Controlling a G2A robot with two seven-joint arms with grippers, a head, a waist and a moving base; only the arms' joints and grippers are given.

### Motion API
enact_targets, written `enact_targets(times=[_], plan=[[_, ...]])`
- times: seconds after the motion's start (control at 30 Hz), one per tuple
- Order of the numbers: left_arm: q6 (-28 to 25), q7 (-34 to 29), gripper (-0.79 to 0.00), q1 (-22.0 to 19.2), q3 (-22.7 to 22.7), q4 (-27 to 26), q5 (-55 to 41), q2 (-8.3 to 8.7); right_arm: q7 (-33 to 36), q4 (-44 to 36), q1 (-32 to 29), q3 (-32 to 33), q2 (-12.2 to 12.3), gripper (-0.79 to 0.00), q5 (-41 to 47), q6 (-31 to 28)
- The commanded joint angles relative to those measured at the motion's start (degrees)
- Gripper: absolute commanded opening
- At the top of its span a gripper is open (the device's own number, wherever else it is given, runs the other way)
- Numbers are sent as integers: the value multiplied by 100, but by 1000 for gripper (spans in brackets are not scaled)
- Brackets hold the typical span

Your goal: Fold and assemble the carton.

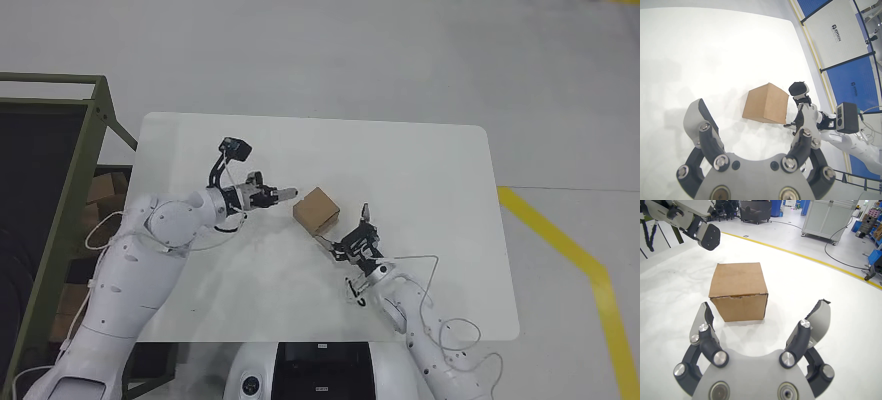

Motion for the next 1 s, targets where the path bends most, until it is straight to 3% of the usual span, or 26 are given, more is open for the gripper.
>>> enact_targets(times=[0.0,0.17,0.43,0.97], plan=[[94,-349,0,-141,114,120,-429,-21,-52,114,88,-4,14,0,24,-111],[497,-863,0,-587,352,618,-1431,-104,-202,378,279,-71,41,0,-19,-285],[50,-1464,0,-1159,697,1440,-2353,-201,-238,684,491,-144,104,0,-158,-557],[-116,-753,0,-1690,1303,2207,-2573,-415,-267,850,666,-389,132,0,-5,-510]])
